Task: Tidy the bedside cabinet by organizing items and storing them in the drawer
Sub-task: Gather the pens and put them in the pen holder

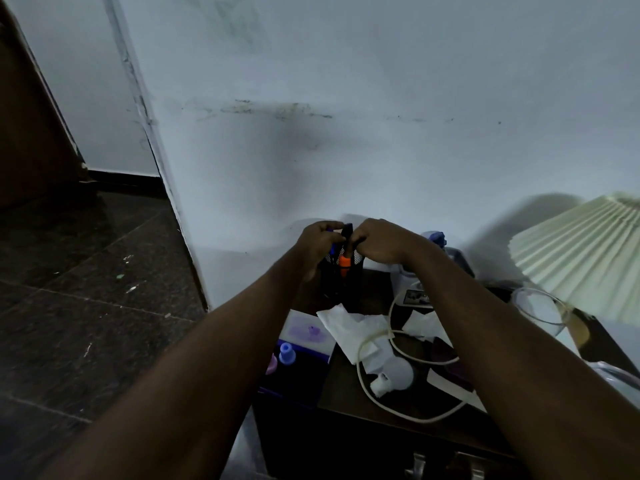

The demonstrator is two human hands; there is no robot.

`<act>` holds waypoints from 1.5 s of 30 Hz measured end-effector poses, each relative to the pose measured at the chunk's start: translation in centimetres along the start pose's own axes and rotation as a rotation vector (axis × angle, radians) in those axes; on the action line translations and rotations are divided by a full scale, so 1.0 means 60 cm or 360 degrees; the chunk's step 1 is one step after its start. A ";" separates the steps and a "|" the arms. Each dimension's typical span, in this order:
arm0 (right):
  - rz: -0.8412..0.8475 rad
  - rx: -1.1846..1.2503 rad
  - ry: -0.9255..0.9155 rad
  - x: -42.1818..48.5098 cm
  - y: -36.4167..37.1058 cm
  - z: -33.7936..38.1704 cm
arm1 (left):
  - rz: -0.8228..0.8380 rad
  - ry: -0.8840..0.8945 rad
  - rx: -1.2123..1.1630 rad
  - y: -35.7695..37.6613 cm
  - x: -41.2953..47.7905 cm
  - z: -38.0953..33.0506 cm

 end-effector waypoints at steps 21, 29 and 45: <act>-0.0779 0.0770 0.0038 -0.258 -0.001 -0.007 | -0.0049 0.0168 0.0230 -0.004 0.010 -0.016; -0.0759 0.0731 0.0062 -0.281 0.052 -0.006 | -0.0208 0.0122 0.0060 -0.013 0.003 -0.017; -0.0996 0.0935 0.0178 -0.249 0.054 -0.037 | 0.0210 0.0212 0.0688 -0.022 -0.005 0.038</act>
Point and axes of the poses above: each hand's wrist, its own x-axis towards the middle knuckle, its own y-axis out of the palm, z = x × y, the point moved 6 cm from there along x, towards the middle knuckle, and after that the axes turned 1 degree about y, right-handed, at the moved point
